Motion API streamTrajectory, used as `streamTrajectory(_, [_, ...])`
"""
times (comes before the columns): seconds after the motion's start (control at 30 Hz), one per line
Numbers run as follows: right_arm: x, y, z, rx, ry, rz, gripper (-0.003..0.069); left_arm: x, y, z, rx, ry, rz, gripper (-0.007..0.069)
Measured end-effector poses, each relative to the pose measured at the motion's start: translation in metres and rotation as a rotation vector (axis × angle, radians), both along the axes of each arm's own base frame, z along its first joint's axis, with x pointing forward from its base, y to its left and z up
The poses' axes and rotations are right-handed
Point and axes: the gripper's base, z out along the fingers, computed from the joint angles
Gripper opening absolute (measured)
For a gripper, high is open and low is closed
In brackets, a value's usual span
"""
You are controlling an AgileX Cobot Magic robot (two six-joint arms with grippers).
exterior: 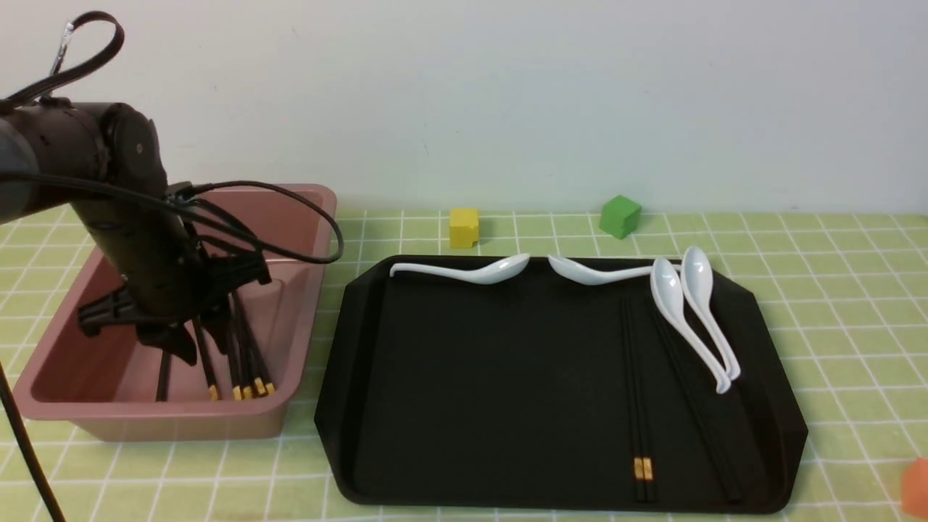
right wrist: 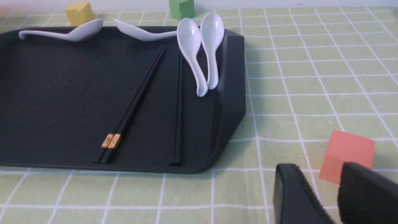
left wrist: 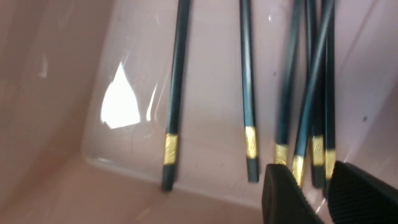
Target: On green tablecloth take chopsticks from black tray and put them in box.
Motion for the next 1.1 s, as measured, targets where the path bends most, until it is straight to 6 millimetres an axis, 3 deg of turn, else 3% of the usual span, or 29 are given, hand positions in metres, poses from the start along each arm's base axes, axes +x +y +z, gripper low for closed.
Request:
streamTrajectory(0.17, [0.000,0.000,0.000,0.000,0.000,0.000,0.0240,-0.009,0.001,0.021,0.009,-0.003,-0.050,0.0163])
streamTrajectory(0.3, [0.000,0.000,0.000,0.000,0.000,0.000,0.0240,-0.023,0.002,0.052,0.011,-0.051,-0.070,0.0052])
streamTrajectory(0.33, [0.000,0.000,0.000,0.000,0.000,0.000,0.0240,-0.033,0.002,0.069,0.014,-0.083,-0.089,-0.0001])
streamTrajectory(0.37, [0.000,0.000,0.000,0.000,0.000,0.000,0.0240,-0.033,0.002,0.069,0.015,-0.080,-0.092,-0.0007])
streamTrajectory(0.5, [0.000,0.000,0.000,0.000,0.000,0.000,0.0240,-0.075,0.006,0.102,0.018,-0.157,-0.121,-0.0013])
streamTrajectory(0.63, [0.000,0.000,0.000,0.000,0.000,0.000,0.0240,-0.124,0.008,0.118,-0.005,-0.252,-0.118,-0.0013])
streamTrajectory(0.87, [0.000,0.000,0.000,0.000,0.000,0.000,0.0240,-0.198,0.008,0.097,-0.084,-0.468,-0.099,-0.0013])
streamTrajectory(1.1, [0.000,0.000,0.000,0.000,0.000,0.000,0.0240,-0.253,0.010,0.070,-0.128,-0.723,-0.105,-0.0013])
